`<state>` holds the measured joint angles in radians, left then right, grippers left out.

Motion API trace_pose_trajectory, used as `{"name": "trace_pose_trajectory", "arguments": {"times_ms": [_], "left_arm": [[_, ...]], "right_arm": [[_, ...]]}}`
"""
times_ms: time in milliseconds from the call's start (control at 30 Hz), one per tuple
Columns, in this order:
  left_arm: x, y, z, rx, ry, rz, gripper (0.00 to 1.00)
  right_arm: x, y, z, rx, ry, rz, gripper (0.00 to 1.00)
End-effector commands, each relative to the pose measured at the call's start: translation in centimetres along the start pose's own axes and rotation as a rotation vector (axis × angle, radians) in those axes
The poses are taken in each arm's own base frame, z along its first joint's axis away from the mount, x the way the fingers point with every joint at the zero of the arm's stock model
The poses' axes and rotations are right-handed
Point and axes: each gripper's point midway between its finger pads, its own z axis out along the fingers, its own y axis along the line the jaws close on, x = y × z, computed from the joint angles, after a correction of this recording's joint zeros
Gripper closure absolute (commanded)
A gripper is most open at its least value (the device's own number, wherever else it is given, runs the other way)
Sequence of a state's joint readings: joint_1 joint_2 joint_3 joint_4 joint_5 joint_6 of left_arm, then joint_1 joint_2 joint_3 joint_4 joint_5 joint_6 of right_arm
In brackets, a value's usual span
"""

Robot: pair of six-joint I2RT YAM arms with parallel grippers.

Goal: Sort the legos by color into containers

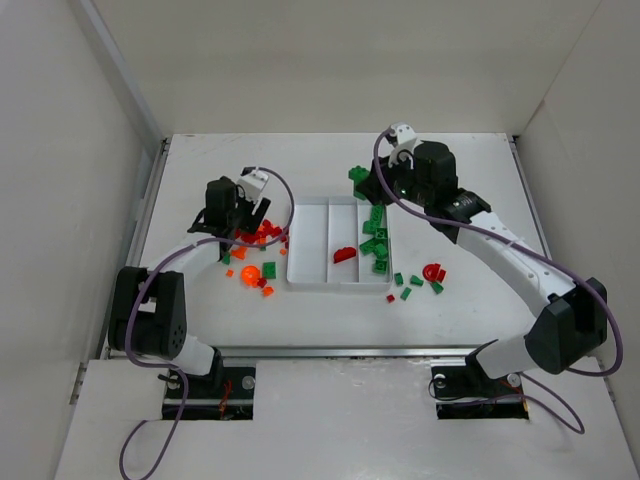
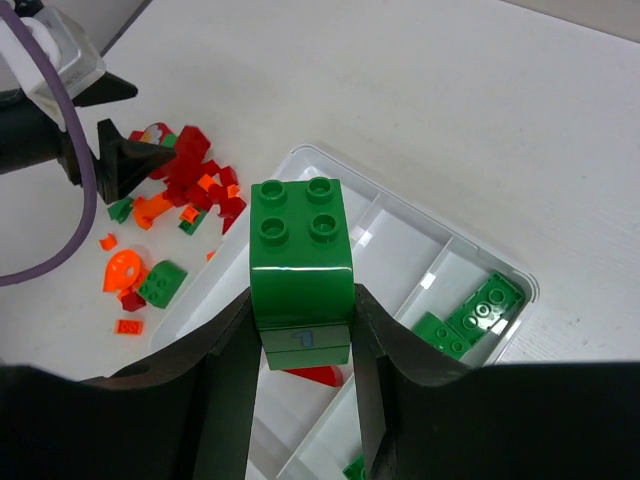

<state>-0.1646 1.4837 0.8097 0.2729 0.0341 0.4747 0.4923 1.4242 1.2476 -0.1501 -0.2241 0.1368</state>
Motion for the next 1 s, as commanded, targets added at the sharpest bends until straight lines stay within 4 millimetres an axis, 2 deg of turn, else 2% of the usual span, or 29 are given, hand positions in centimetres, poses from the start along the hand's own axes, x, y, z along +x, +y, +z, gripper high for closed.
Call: {"name": "trace_pose_trajectory", "arguments": {"times_ms": [0,33,133,167,267,300,367,400,500,533,567,600,633,667,700,800,967], "left_arm": [[-1.8,-1.3,-0.5,0.075,-0.077,0.002,0.21],[-2.2,-1.4,-0.7,0.083,-0.09,0.003,0.18],[-3.1,-2.4,-1.2,0.158,-0.108,0.013,0.18],[-4.6,-3.0,-1.7,0.212,-0.153,0.016,0.2],[-7.1,-4.9,-3.4,0.354,-0.244,0.069,0.24],[-9.1,-6.7,-4.9,0.482,-0.329,0.093,0.25],[-11.0,-8.6,-7.2,0.63,-0.414,0.128,0.26],[-13.1,-10.1,-9.5,0.772,-0.516,0.164,0.26],[-15.9,-12.7,-13.6,1.027,-0.649,0.184,0.26],[-16.5,-12.8,-14.5,1.061,-0.674,0.192,0.26],[-16.8,-13.6,-14.8,1.109,-0.681,0.19,0.26],[-17.1,-14.0,-15.2,1.143,-0.69,0.193,0.21],[-17.7,-14.6,-16.1,1.192,-0.719,0.208,0.19],[-17.8,-14.6,-16.2,1.206,-0.725,0.209,0.18],[-17.9,-15.1,-16.2,1.228,-0.727,0.211,0.18],[-18.7,-16.0,-16.5,1.266,-0.738,0.214,0.16],[-20.4,-17.6,-18.8,1.381,-0.778,0.22,0.18]], "right_arm": [[-3.9,1.9,-1.0,-0.073,-0.103,-0.063,1.0],[-3.8,2.2,-1.0,-0.088,-0.101,-0.064,1.0],[-3.9,3.5,-1.3,-0.175,-0.1,-0.126,1.0],[-4.2,4.0,-1.7,-0.199,-0.11,-0.158,1.0],[-4.0,6.0,-2.5,-0.321,-0.111,-0.213,1.0],[-4.0,6.4,-2.6,-0.351,-0.113,-0.244,1.0],[-3.7,7.5,-3.0,-0.424,-0.11,-0.268,1.0],[-3.6,7.7,-3.1,-0.442,-0.111,-0.28,1.0],[-3.0,9.2,-3.9,-0.54,-0.097,-0.29,1.0],[-2.8,9.0,-3.6,-0.54,-0.091,-0.295,1.0],[-2.3,9.8,-4.1,-0.592,-0.077,-0.291,1.0],[-1.6,9.9,-3.9,-0.614,-0.051,-0.277,1.0],[-1.0,9.9,-3.6,-0.629,-0.033,-0.276,1.0],[-1.0,10.1,-3.8,-0.639,-0.03,-0.282,1.0],[0.1,10.3,-3.6,-0.65,0.011,-0.271,1.0],[0.6,10.8,-3.5,-0.658,0.034,-0.293,1.0],[1.1,10.4,-2.9,-0.624,0.051,-0.297,1.0]]}}
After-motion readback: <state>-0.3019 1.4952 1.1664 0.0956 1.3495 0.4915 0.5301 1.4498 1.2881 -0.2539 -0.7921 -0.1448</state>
